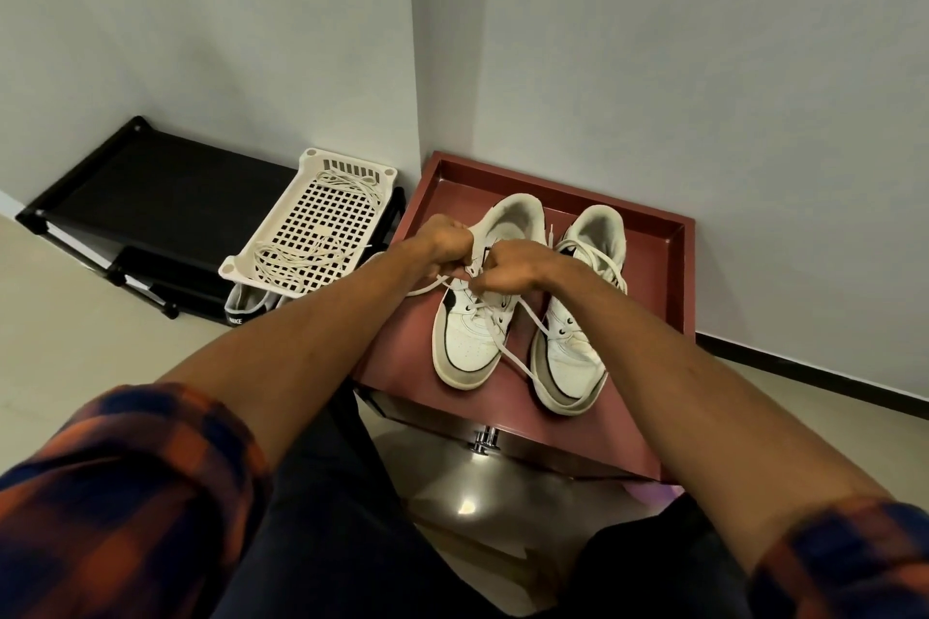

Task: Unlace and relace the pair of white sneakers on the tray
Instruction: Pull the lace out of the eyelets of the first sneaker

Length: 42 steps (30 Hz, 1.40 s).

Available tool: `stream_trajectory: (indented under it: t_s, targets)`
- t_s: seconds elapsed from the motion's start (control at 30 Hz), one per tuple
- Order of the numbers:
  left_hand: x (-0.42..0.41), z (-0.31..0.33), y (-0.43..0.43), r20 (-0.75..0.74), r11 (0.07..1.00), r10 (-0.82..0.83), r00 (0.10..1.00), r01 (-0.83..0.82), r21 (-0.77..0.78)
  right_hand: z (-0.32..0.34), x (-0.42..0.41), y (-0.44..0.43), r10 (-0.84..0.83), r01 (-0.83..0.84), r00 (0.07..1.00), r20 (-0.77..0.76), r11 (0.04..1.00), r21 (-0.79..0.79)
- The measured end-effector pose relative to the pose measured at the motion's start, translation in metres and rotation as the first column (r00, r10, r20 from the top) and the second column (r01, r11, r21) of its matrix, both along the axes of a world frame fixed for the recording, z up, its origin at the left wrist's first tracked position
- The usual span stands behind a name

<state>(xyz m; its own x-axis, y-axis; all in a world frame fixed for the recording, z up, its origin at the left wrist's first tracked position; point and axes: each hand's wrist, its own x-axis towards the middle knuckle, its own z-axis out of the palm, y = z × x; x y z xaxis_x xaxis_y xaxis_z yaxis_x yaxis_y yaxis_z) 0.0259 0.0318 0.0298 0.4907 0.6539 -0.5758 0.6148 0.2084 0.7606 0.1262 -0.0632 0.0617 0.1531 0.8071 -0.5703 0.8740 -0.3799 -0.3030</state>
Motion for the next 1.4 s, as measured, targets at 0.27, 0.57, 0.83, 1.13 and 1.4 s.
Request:
stream_trajectory:
  t_s: [0.27,0.57,0.83,1.13,1.4]
  targets:
    - [0.005,-0.003,0.001,-0.04,0.998,0.059,0.997,-0.059,0.004,-0.004,0.006,-0.002,0.058,-0.061,0.977,-0.203,0.998,-0.007]
    - [0.015,0.003,-0.013,-0.082,0.997,0.05,0.995,-0.044,0.066,-0.001,-0.008,-0.012,0.156,-0.16,0.985,0.078,0.986,0.042]
    - [0.015,0.01,-0.017,-0.088,0.997,0.026,0.996,-0.02,0.076,0.018,0.01,-0.031,-0.035,0.079,0.961,-0.274,0.985,0.155]
    - [0.015,0.008,-0.016,-0.064,0.998,0.054,0.997,-0.053,0.024,-0.015,0.001,-0.046,-0.149,0.165,0.881,-0.449,0.986,-0.004]
    - [0.014,0.008,-0.017,-0.079,0.999,0.042,0.996,-0.04,0.027,0.0,0.018,-0.049,-0.204,0.214,0.873,-0.443,0.976,-0.028]
